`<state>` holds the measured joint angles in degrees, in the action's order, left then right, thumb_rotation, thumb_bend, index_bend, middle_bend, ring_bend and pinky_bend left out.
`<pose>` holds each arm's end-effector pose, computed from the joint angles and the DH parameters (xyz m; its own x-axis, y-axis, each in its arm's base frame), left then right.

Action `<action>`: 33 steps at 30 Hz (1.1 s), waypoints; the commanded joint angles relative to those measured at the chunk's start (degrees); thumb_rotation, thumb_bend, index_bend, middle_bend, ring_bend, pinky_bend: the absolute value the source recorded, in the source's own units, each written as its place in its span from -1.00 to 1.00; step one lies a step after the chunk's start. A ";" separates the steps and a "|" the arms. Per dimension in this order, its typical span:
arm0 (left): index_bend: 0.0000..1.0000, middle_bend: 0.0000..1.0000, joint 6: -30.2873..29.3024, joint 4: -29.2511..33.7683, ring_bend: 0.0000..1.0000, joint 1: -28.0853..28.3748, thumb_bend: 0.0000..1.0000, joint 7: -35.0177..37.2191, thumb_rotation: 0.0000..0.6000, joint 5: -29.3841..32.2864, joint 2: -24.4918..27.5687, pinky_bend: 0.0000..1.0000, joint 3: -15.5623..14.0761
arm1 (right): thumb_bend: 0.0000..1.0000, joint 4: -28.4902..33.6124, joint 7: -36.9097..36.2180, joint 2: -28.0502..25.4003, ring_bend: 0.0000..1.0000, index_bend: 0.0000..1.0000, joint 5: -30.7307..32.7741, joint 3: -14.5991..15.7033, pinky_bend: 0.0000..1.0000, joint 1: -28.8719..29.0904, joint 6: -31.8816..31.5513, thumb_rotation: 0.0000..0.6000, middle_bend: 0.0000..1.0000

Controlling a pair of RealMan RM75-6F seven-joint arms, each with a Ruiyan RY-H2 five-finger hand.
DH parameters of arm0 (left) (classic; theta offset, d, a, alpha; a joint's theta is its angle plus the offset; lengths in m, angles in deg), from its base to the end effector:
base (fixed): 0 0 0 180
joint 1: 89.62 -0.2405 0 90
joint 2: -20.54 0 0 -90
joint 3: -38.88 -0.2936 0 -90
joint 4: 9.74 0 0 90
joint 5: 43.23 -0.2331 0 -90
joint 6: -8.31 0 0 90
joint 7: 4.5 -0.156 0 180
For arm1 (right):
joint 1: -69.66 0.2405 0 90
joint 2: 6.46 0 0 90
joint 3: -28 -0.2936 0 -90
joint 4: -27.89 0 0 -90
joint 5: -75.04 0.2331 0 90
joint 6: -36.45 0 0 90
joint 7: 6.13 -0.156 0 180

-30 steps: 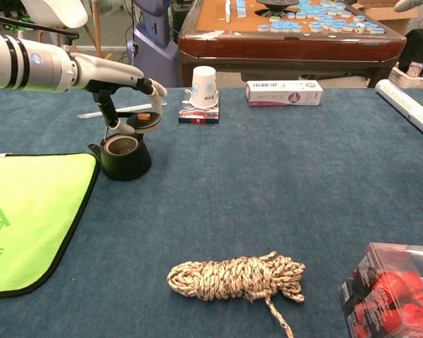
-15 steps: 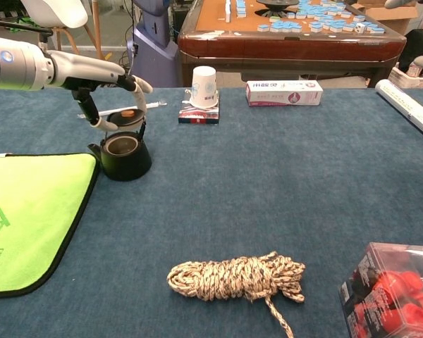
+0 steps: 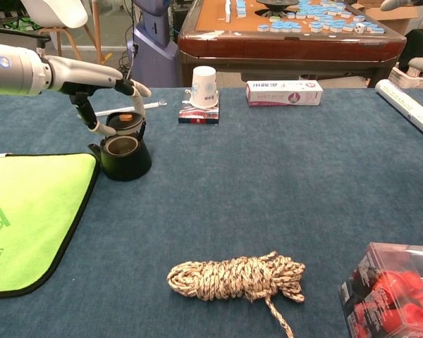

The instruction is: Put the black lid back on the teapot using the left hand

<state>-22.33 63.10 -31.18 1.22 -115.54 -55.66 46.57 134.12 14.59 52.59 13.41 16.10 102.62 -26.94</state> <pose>-0.1542 0.4823 0.0208 0.5856 0.3830 0.7144 0.7839 -0.4919 -0.3789 -0.2158 -0.3591 0.1427 0.5015 -0.0957 0.8598 -0.8574 -0.1873 0.4793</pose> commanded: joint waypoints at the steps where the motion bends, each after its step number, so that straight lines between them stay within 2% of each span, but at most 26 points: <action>1: -0.32 -1.00 -0.14 -0.18 -1.00 0.02 -0.34 -0.52 1.00 0.43 -0.24 -1.00 -0.02 | -0.18 -0.48 -0.63 0.06 -1.00 -0.99 -0.45 0.12 -1.00 0.06 0.33 1.00 -1.00; 33: -0.38 -1.00 -1.63 -1.56 -1.00 -0.94 -0.34 -1.65 1.00 1.21 -1.88 -1.00 -0.57 | -0.18 -1.39 -2.05 0.03 -1.00 -0.99 -1.39 0.42 -1.00 0.14 0.52 1.00 -1.00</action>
<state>-23.95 61.57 -32.10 -0.41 -114.33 -57.52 46.02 132.73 12.54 52.61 12.02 16.52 102.76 -26.42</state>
